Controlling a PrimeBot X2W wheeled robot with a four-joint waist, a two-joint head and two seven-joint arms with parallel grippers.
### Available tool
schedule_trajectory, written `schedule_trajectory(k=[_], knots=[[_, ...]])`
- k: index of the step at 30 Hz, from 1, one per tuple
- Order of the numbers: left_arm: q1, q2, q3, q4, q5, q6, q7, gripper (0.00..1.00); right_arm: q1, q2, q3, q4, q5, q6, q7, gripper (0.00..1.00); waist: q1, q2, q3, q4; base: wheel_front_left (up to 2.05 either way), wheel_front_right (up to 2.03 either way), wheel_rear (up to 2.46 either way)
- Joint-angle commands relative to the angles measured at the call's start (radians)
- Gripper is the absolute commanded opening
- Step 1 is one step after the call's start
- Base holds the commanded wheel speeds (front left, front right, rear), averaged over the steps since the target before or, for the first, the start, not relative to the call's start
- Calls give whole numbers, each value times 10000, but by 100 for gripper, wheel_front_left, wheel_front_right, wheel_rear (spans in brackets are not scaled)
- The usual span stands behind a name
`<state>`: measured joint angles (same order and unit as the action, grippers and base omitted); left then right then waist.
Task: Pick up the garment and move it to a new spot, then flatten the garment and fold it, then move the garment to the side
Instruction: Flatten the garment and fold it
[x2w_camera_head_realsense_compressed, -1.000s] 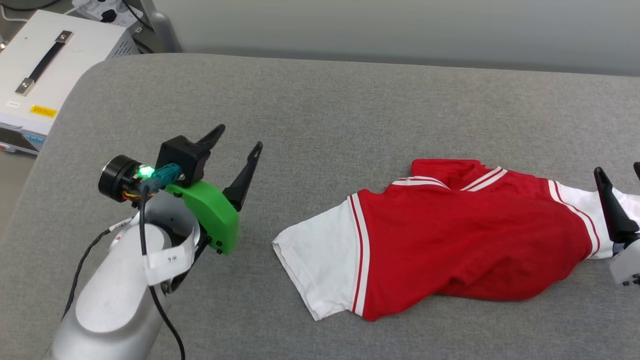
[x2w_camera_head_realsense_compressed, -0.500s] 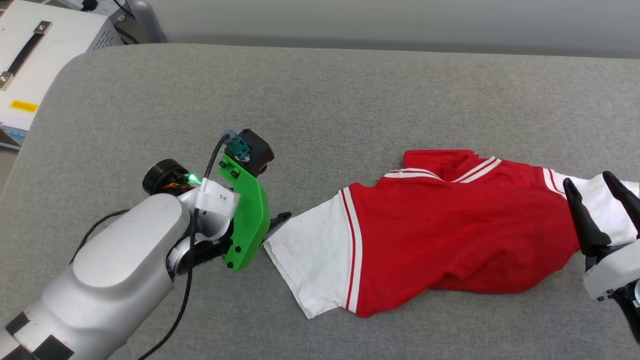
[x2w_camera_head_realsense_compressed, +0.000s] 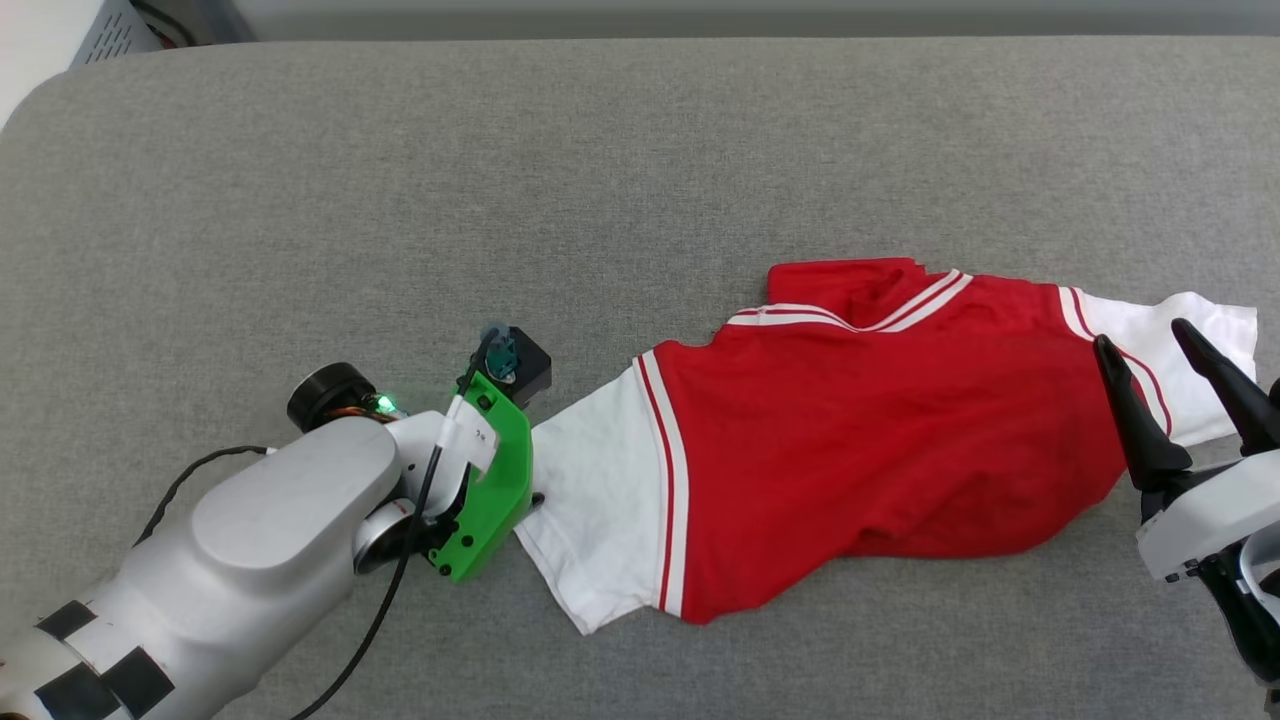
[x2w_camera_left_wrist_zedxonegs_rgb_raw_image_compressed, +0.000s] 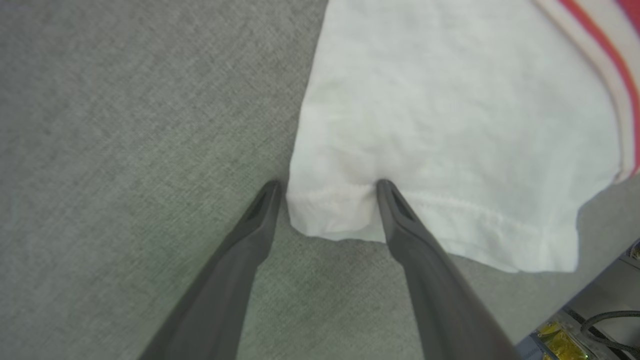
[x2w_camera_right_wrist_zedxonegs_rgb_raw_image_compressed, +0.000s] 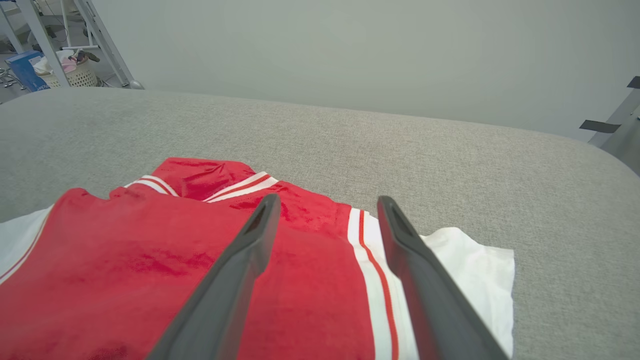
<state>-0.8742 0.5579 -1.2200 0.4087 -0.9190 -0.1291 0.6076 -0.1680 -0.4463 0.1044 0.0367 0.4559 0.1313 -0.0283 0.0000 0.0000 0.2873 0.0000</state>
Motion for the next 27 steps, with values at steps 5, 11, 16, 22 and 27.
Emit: schedule_trajectory(k=[5,11,16,22,27], knots=[[-83,-198,-439,428,-152,-15,-533,0,-161,16,8,229,23,-6,-201,100,0,0,105,-130,0,0,0],[-914,221,-220,678,-451,-15,-1686,0,30,-42,-149,371,140,-6,-386,100,0,0,-163,-153,0,0,0],[-1604,620,103,1168,-530,-15,-2246,0,106,-93,-175,401,208,-6,-460,100,0,0,-244,-332,0,0,0],[-1961,746,470,2319,-650,-3,-2823,0,59,-146,-211,395,241,-6,-493,100,0,0,-42,-654,0,0,0],[-1832,495,523,3507,-684,23,-3278,0,-24,-203,-287,472,250,-6,-509,100,0,0,202,-862,0,0,0]])
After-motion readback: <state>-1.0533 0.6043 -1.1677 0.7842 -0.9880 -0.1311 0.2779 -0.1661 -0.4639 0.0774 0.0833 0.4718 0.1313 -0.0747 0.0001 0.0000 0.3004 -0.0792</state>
